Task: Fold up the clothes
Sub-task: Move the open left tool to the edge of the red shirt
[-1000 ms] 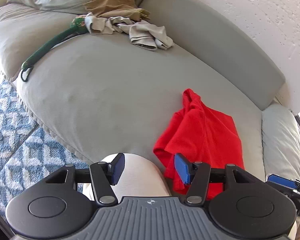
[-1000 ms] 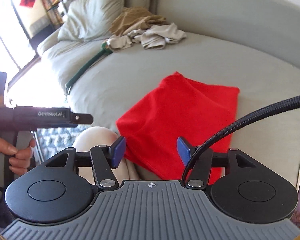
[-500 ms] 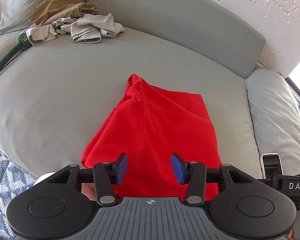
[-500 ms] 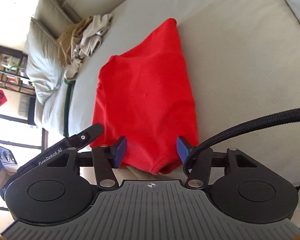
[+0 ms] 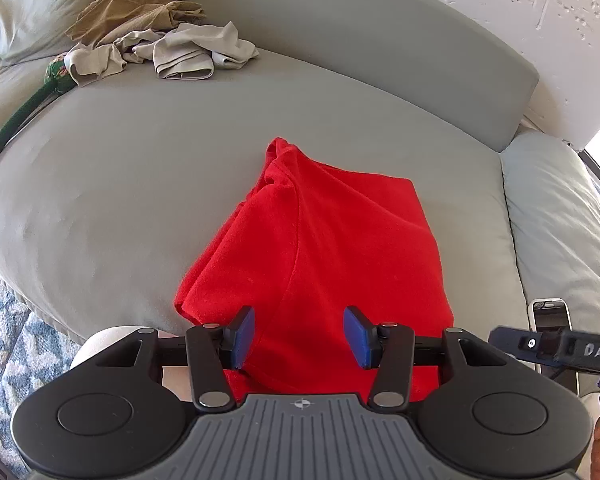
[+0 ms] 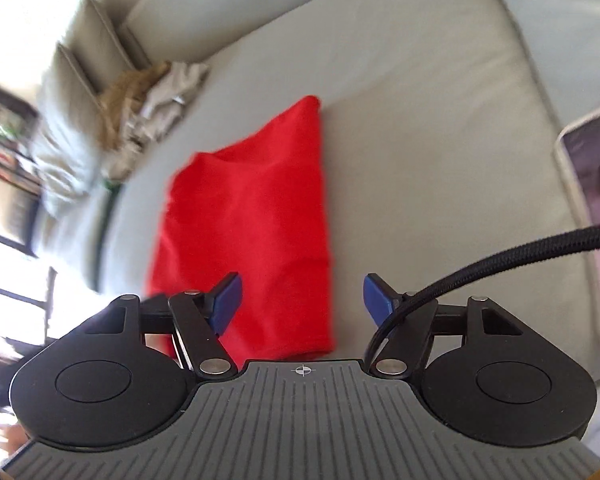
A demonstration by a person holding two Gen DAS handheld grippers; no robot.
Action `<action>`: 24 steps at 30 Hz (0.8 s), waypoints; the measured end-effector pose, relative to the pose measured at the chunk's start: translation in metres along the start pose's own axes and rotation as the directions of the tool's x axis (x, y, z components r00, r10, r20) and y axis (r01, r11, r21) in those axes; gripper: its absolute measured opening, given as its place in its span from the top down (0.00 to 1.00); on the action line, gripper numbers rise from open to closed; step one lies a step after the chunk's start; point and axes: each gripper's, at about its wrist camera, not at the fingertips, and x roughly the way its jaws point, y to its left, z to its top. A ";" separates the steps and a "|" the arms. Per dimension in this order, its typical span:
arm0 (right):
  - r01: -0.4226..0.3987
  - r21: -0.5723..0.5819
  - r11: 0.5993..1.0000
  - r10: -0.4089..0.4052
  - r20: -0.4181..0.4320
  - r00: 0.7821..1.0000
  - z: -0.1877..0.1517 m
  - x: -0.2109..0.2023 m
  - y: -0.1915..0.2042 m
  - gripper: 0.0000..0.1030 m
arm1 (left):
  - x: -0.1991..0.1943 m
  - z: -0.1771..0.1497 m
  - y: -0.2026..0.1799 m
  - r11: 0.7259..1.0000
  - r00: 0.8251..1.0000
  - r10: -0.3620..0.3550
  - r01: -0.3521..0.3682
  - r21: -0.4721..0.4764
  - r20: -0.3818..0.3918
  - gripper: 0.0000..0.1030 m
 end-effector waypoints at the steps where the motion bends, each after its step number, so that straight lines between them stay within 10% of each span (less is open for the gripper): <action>1: 0.090 -0.070 0.993 -0.093 -0.035 0.995 0.000 0.000 0.005 0.27 | -0.001 0.000 0.000 1.000 1.000 0.001 -0.001 0.004 0.003 0.54; 5: 0.160 -0.198 0.967 -0.206 -0.238 0.949 0.001 0.005 0.000 0.22 | -0.003 0.000 0.000 1.000 1.000 0.003 -0.003 0.019 0.015 0.54; 9: -0.139 0.098 0.985 0.168 -0.449 0.877 -0.003 0.011 -0.038 0.23 | -0.006 0.001 0.000 0.999 0.999 0.004 -0.006 0.031 0.035 0.54; 11: -0.268 0.275 0.923 0.371 -0.459 0.807 -0.006 0.013 -0.054 0.24 | -0.007 0.002 0.000 1.000 0.999 0.005 -0.006 0.029 0.042 0.53; 13: -0.374 0.367 0.852 0.501 -0.358 0.788 -0.008 0.010 -0.059 0.24 | -0.007 0.003 0.002 1.000 0.999 0.009 -0.009 0.018 0.043 0.53; 18: -0.441 0.340 0.830 0.502 -0.116 0.857 -0.002 0.013 -0.038 0.24 | -0.002 0.005 0.001 1.000 0.999 0.007 -0.007 -0.001 0.047 0.53; 21: -0.455 0.290 0.842 0.480 -0.017 0.877 0.002 0.025 -0.020 0.46 | 0.007 0.007 -0.002 1.000 0.999 -0.015 0.014 0.023 0.052 0.58; 24: -0.439 0.233 0.868 0.455 -0.018 0.890 0.005 0.042 -0.002 0.75 | 0.028 0.008 -0.004 0.998 1.000 0.017 -0.018 0.060 0.011 0.82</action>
